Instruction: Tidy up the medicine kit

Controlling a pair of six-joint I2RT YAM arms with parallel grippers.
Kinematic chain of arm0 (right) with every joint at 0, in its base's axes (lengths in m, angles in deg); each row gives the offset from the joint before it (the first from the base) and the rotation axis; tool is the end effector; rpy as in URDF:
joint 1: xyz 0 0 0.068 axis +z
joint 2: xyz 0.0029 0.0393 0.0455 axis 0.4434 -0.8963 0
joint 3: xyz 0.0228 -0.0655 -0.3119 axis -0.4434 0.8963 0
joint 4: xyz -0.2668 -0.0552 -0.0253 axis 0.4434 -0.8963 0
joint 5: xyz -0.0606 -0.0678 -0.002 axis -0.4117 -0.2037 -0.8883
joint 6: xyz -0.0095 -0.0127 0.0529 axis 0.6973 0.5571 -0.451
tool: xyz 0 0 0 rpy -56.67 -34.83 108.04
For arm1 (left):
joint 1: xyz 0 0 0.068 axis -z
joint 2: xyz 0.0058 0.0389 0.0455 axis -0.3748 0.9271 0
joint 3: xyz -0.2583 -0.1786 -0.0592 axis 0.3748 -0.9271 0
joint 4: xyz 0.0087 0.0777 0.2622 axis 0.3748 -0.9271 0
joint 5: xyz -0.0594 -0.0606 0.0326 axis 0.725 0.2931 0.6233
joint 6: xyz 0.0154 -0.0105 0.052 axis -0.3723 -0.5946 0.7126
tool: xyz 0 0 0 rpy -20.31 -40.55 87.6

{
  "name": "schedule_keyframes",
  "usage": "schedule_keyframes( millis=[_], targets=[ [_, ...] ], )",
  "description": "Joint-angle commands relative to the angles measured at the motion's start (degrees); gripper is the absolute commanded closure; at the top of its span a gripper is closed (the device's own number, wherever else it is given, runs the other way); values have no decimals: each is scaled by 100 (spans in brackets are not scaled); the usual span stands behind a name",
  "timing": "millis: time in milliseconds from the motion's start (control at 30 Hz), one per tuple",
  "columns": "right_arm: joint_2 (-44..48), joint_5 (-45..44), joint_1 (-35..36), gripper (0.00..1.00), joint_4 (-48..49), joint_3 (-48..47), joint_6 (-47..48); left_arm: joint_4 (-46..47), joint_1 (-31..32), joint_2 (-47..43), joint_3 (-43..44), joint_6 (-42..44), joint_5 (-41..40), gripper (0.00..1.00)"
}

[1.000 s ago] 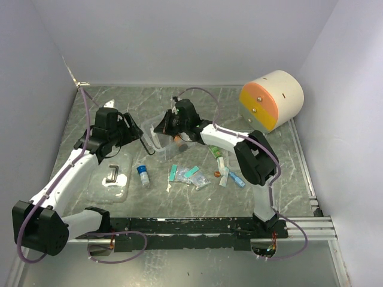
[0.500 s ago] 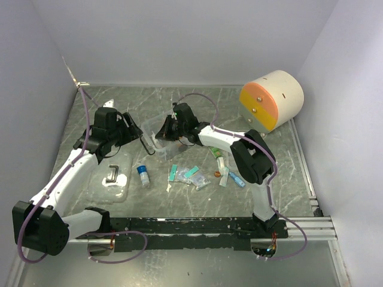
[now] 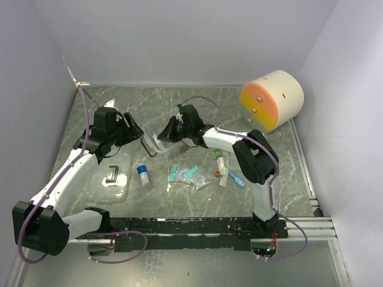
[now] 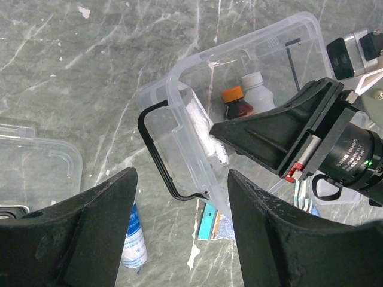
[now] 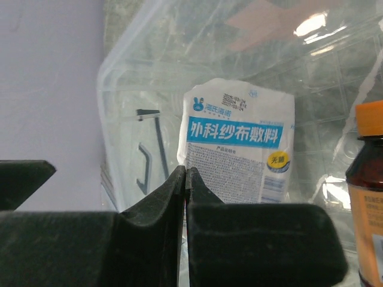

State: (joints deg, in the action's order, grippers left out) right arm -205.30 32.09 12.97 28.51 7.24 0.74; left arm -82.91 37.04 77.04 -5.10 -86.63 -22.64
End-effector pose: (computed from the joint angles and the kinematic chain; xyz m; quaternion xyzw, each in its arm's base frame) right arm 0.3707 0.3208 0.2146 0.0289 0.8614 0.4617 0.2098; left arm 0.2392 -0.0654 0.3315 -0.1655 0.8774 -0.2099 0.3984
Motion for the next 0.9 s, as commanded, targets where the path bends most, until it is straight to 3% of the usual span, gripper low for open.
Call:
schedule_keyframes(
  millis=[0, 200, 467, 867],
  targets=[
    [441, 405, -46, 97, 352, 33, -59, 327, -53, -36, -63, 86, 341, 27],
    [669, 406, -68, 97, 274, 165, 80, 307, -53, -28, -59, 70, 335, 27],
    [1070, 776, -101, 97, 949, 668, -433, 389, -52, -2, -72, 59, 500, 26],
    [1408, 1033, -246, 98, 1037, 727, -37, 1048, -131, -106, -258, -216, 1168, 16]
  ],
)
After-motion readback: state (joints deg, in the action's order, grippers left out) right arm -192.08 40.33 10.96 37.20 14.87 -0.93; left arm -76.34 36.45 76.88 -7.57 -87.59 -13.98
